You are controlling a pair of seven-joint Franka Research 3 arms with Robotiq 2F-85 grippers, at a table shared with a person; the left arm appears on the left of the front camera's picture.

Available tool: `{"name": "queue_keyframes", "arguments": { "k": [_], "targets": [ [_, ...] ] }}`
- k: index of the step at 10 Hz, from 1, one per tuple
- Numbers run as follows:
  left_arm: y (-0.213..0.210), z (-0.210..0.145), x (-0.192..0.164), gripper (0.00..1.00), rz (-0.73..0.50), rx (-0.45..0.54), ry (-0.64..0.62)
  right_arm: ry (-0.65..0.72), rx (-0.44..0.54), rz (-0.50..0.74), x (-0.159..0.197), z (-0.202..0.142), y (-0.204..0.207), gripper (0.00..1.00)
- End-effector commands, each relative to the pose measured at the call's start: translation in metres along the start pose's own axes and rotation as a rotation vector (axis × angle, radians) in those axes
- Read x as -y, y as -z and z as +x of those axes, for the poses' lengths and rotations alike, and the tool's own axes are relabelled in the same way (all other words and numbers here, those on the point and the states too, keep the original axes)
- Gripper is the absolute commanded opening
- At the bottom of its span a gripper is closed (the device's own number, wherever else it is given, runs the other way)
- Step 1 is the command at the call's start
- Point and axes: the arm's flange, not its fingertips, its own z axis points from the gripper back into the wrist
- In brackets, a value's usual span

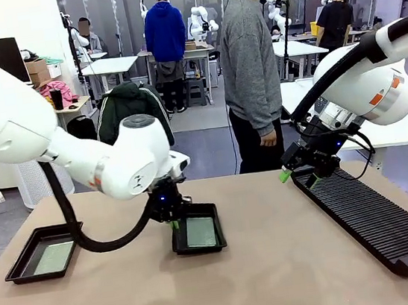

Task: Inspect and transfer BCBs to ESD trays.
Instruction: Pick up the ESD tray and place it on the left side of the table.

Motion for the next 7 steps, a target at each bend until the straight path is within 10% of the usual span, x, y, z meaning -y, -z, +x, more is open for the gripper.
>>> {"name": "queue_keyframes", "arguments": {
  "k": [1,7],
  "targets": [
    [-0.010,-0.012,-0.032,0.00,-0.031,0.000,0.010,0.023,0.006,-0.008,-0.002,0.002,0.001,1.00],
    [-0.030,-0.016,-0.140,0.00,-0.028,-0.016,0.041,0.023,0.006,-0.008,-0.002,0.002,0.001,1.00]
  ]
}}
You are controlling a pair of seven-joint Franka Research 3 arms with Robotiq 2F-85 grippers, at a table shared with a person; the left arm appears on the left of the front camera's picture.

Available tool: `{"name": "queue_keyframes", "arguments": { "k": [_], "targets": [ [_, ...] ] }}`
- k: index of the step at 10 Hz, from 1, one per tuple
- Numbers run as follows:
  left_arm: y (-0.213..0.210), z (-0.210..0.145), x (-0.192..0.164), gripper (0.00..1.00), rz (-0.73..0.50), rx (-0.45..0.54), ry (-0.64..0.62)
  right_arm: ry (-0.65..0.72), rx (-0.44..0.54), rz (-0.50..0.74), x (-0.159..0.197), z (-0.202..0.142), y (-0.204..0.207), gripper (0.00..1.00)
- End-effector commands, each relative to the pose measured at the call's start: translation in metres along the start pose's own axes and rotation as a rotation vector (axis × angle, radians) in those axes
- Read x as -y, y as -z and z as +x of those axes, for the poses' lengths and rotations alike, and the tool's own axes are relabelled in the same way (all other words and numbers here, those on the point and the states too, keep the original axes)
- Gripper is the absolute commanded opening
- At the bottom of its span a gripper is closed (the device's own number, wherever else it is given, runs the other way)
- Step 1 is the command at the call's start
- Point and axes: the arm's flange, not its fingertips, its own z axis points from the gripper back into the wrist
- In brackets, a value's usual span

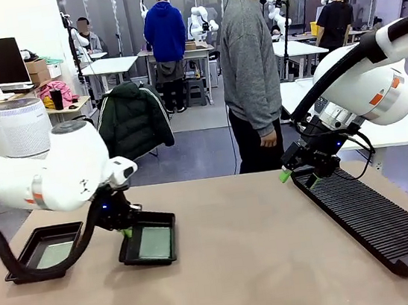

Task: Inspect and transfer BCBs to ESD trays.
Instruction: Pick up the ESD tray and place it on the left side of the table.

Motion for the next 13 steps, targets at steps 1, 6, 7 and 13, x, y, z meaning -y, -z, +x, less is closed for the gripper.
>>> {"name": "queue_keyframes", "arguments": {
  "k": [1,6,7,13],
  "targets": [
    [-0.011,-0.006,-0.037,0.00,-0.015,0.006,0.000,0.023,0.006,-0.008,-0.002,0.001,0.001,1.00],
    [-0.014,0.002,-0.092,0.00,-0.016,0.003,0.029,0.023,0.006,-0.008,-0.002,0.001,0.001,1.00],
    [-0.013,0.004,-0.099,0.00,-0.010,0.001,0.030,0.023,0.006,-0.008,-0.002,0.001,0.001,1.00],
    [0.002,0.008,-0.107,0.00,-0.002,-0.022,0.027,0.023,0.006,-0.008,-0.002,0.001,0.001,1.00]
  ]
}}
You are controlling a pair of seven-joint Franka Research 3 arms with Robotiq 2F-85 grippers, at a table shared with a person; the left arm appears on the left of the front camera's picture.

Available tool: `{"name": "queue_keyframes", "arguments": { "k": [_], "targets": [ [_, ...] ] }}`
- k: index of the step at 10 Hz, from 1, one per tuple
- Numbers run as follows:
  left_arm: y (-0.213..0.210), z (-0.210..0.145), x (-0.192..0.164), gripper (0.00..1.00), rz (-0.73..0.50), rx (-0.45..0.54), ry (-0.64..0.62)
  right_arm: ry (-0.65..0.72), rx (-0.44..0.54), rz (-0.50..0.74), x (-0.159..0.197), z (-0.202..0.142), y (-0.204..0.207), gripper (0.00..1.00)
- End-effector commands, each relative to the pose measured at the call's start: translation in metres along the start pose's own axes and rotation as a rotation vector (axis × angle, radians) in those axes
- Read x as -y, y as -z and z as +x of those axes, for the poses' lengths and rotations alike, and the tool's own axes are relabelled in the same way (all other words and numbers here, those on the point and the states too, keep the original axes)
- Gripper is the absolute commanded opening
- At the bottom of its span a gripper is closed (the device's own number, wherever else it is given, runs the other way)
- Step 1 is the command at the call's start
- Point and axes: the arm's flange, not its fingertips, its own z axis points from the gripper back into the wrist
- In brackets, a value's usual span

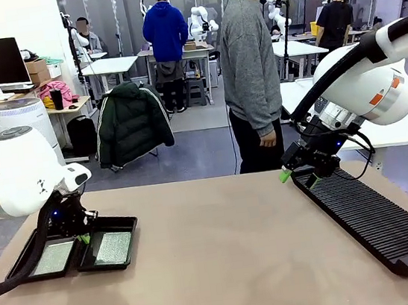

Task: Inspect and transfer BCBs to ESD trays.
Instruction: Pick up the ESD tray and place it on the left side of the table.

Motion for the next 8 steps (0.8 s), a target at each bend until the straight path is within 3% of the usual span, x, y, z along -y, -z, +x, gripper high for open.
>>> {"name": "queue_keyframes", "arguments": {
  "k": [1,8],
  "targets": [
    [0.0064,0.0029,-0.0032,0.00,-0.014,-0.005,0.009,0.023,0.006,-0.008,-0.0018,0.0015,0.0011,1.00],
    [0.0093,-0.0021,0.0032,0.00,0.002,0.001,-0.006,0.023,0.006,-0.008,-0.0018,0.0015,0.0011,1.00]
  ]
}}
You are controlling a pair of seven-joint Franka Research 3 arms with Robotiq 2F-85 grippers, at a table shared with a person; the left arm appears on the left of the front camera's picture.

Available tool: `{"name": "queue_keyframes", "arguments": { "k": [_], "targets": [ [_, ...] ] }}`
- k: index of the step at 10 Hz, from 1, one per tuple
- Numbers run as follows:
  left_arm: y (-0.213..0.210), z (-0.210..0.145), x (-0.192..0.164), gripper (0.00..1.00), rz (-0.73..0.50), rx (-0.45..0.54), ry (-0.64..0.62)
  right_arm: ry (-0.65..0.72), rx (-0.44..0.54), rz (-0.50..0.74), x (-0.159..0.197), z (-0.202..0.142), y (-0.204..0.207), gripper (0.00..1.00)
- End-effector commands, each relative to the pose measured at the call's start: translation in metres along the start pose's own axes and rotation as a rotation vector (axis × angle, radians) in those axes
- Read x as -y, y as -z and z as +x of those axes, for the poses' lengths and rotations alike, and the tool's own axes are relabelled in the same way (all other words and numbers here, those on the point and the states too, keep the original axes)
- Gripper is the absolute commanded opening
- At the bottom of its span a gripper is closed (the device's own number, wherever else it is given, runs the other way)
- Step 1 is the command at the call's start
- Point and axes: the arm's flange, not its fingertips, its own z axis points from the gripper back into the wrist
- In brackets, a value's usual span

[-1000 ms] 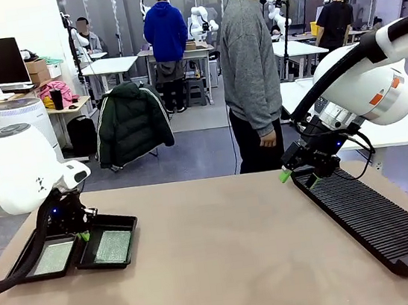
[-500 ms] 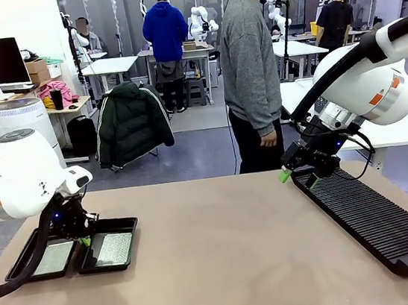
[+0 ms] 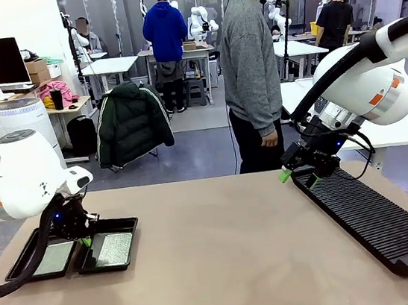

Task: Inspect and transfer BCBs to ESD trays.
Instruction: Pick up the ESD tray and place it on the left side of the table.

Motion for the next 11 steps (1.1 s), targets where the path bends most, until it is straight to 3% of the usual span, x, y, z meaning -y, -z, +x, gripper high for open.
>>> {"name": "queue_keyframes", "arguments": {
  "k": [1,9,11],
  "targets": [
    [0.001,-0.001,0.003,0.13,0.011,0.010,-0.010,0.023,0.006,-0.008,-0.002,0.001,0.001,1.00],
    [-0.020,-0.004,0.007,0.87,-0.002,0.015,-0.001,0.023,0.006,-0.008,-0.002,0.001,0.001,1.00],
    [-0.043,-0.006,0.010,0.90,0.001,0.038,0.009,0.023,0.006,-0.008,-0.002,0.001,0.001,1.00]
  ]
}}
